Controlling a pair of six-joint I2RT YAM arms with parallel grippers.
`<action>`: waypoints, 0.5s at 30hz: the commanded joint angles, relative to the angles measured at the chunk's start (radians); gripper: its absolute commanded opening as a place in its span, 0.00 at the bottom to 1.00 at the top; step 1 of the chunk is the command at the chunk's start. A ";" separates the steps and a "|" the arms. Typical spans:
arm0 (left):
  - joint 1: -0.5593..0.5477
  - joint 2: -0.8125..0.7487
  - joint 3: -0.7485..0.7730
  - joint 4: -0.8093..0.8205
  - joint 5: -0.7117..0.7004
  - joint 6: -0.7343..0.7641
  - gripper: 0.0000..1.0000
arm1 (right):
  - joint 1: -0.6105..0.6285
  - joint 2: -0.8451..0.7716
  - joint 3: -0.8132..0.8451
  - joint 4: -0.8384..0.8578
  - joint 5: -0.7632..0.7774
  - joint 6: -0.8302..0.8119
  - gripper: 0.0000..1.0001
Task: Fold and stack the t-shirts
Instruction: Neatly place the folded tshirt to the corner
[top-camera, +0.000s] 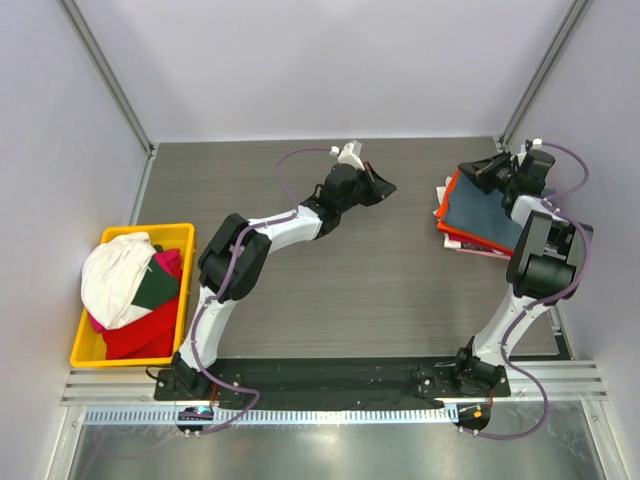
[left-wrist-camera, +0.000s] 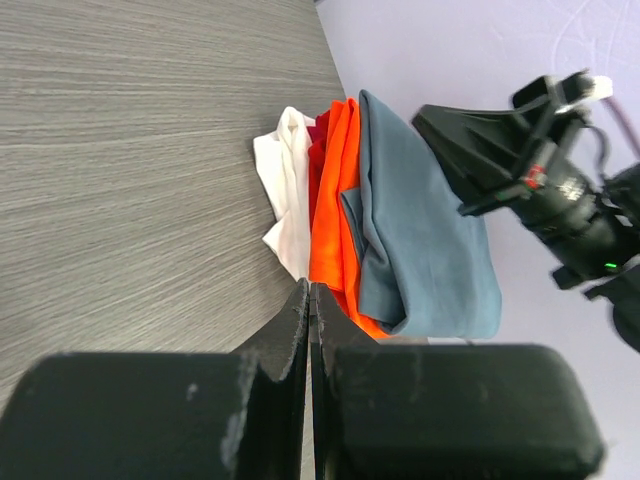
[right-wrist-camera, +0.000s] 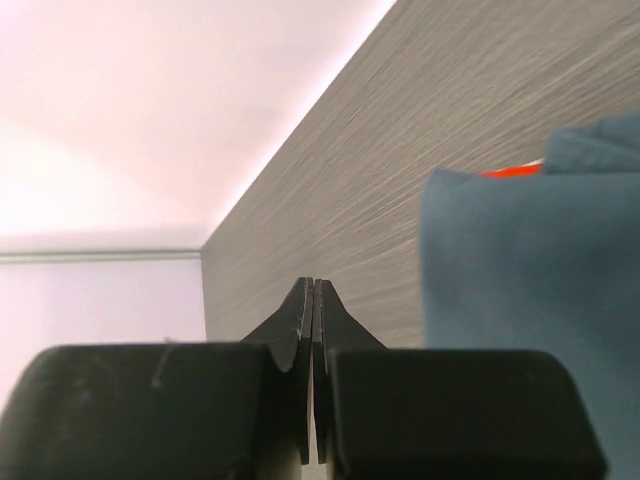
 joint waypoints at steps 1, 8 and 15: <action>0.004 -0.046 0.036 0.029 0.009 0.023 0.00 | -0.020 0.098 -0.008 0.099 0.022 0.085 0.01; 0.006 -0.031 0.062 0.024 0.015 0.018 0.00 | -0.031 0.221 0.018 0.167 0.008 0.157 0.01; 0.004 -0.040 0.058 0.017 0.019 0.026 0.00 | -0.035 0.025 -0.043 0.101 -0.011 0.093 0.01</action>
